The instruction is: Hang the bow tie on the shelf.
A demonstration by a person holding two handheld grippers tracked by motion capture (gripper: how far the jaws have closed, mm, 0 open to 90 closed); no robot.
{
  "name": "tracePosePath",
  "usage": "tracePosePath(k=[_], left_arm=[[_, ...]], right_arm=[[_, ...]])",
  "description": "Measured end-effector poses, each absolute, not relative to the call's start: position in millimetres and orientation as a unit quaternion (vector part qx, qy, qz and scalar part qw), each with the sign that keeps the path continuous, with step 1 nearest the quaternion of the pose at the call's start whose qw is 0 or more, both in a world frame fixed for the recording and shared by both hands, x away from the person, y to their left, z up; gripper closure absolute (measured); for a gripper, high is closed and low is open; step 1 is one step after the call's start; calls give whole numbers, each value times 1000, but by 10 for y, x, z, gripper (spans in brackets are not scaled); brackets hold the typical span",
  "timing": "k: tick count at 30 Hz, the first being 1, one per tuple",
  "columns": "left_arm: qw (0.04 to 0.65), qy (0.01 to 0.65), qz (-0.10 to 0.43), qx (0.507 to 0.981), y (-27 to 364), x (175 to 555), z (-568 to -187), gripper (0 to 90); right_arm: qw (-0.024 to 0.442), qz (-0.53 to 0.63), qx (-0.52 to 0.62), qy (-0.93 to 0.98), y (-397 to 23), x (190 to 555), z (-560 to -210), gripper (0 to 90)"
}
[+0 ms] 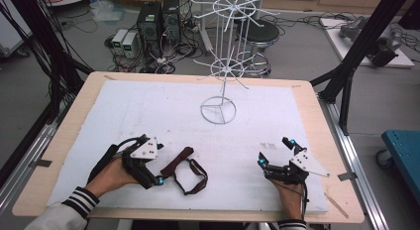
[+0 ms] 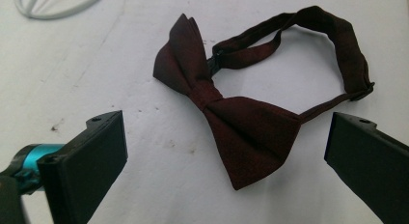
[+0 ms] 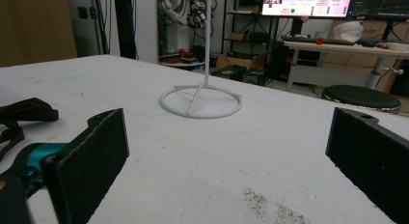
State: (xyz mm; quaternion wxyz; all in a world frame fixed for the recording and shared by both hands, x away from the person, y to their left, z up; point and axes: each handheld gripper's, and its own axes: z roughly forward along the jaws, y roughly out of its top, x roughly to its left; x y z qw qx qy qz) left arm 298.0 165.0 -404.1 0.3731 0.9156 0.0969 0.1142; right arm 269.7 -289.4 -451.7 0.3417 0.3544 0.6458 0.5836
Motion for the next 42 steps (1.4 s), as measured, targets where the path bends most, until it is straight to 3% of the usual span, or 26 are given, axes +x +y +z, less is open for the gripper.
tracePosePath(k=[12,15,22,29,36,40,42], left_arm=[[349,108,105,925,1538,3008,-4145,19],[355,111,95,923,1529,3010,-4177,109],[339,116,94,929,1496,3017,-4231,125],[330,121,88,932,1509,3031,-4227,229],[335,122,72,932,1541,3025,-4196,511],[331,134,82,930,1582,3017,-4152,789],[329,139,84,930,1594,3024,-4142,832]], right_arm=[[342,583,354,646,-2893,2695,-4516,6],[341,584,355,646,-2893,2695,-4516,6],[341,584,354,646,-2894,2695,-4516,6],[341,584,354,646,-2893,2695,-4516,6],[341,584,354,646,-2893,2695,-4516,6],[343,583,352,647,-2893,2697,-4516,6],[342,583,353,646,-2894,2697,-4517,6]])
